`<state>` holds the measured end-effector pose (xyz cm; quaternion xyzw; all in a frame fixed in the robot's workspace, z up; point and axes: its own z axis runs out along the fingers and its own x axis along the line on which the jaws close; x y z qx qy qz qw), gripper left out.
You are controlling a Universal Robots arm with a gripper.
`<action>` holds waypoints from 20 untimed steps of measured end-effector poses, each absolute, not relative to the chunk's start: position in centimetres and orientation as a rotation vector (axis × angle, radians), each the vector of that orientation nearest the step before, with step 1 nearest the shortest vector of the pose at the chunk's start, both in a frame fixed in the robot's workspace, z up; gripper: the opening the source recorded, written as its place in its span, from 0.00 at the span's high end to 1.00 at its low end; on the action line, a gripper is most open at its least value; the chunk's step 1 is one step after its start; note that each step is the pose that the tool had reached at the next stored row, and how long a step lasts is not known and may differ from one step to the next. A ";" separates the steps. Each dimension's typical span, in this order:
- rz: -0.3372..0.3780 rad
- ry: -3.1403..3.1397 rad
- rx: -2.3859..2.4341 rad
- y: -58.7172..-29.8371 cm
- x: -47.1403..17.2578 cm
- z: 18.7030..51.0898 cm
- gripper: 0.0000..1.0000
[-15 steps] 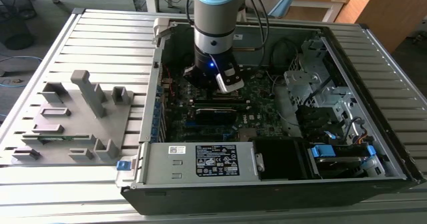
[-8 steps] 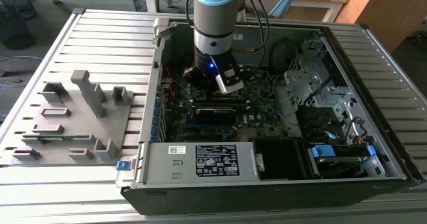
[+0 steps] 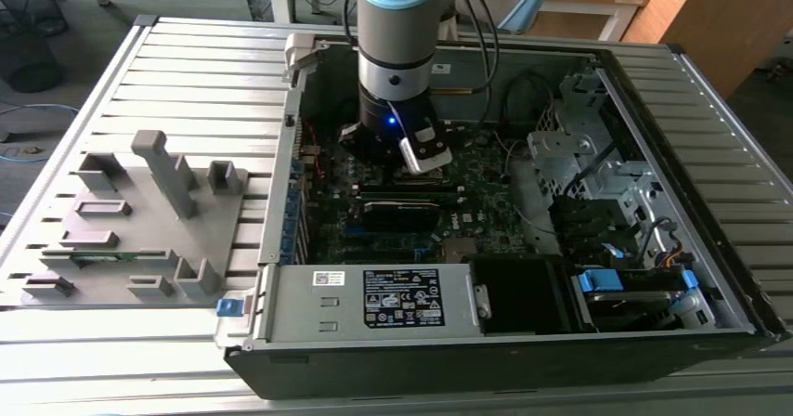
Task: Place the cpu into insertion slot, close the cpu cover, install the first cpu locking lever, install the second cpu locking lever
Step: 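Install the second cpu locking lever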
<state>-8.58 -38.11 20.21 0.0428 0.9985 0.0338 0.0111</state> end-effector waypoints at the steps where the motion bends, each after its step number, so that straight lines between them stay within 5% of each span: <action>1: 0.106 3.115 0.134 -38.1 -8.6 20.3 0.89; 20: 0.106 3.112 0.133 -38.9 -8.6 20.6 0.89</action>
